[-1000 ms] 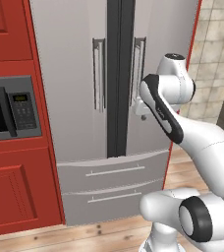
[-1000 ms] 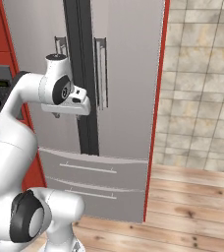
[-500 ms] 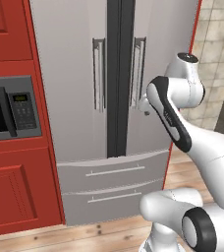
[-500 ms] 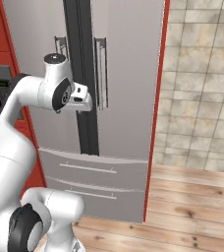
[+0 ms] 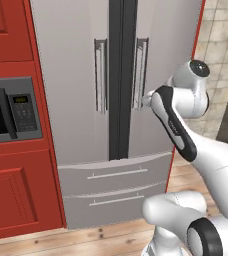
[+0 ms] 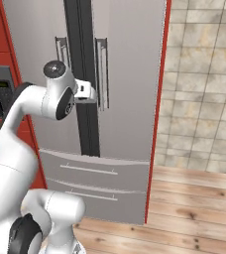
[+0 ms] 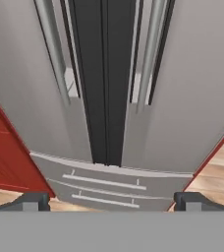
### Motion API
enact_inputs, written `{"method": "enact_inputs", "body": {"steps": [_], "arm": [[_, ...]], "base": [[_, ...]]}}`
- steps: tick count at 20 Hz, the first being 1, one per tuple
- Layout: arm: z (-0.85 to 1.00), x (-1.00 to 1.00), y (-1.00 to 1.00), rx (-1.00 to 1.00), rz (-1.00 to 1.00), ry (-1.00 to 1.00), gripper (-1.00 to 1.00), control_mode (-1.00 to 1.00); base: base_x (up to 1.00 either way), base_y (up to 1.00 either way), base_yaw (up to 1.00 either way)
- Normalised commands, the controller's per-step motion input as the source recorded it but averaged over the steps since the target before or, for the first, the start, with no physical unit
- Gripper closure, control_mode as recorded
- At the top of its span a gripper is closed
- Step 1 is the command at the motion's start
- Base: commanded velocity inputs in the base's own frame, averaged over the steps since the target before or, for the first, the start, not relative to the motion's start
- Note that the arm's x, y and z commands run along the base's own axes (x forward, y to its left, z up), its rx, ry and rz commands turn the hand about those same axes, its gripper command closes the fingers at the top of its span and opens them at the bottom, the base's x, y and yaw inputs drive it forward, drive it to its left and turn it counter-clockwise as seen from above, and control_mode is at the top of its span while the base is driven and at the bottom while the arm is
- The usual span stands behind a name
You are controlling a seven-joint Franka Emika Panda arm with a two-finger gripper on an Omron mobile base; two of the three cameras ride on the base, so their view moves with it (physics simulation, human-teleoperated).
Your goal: Retrieve the sausage and cheese from the fridge and place them on the cutting board on the counter.
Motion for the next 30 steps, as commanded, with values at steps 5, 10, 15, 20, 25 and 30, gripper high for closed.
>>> {"method": "enact_inputs", "body": {"steps": [5,10,15,20,25,30], "arm": [[0.61,0.7,-0.01,0.0,-0.09,0.0,-1.0,-1.0],[0.13,0.68,-0.08,0.0,-0.08,-0.07,-1.0,-1.0],[-0.07,0.68,-0.03,0.0,-0.06,-0.06,-1.0,-1.0],[-0.02,0.53,-0.16,0.0,-0.04,0.0,-1.0,-1.0],[-0.04,0.65,-0.05,0.0,0.0,-0.01,-1.0,-1.0],[-0.07,0.51,0.0,0.0,0.0,-0.01,-1.0,-1.0]], "base": [[0.0,0.0,0.0],[0.0,0.0,0.0],[0.0,0.0,0.0],[0.0,0.0,0.0],[0.0,0.0,0.0],[0.0,0.0,0.0]]}}
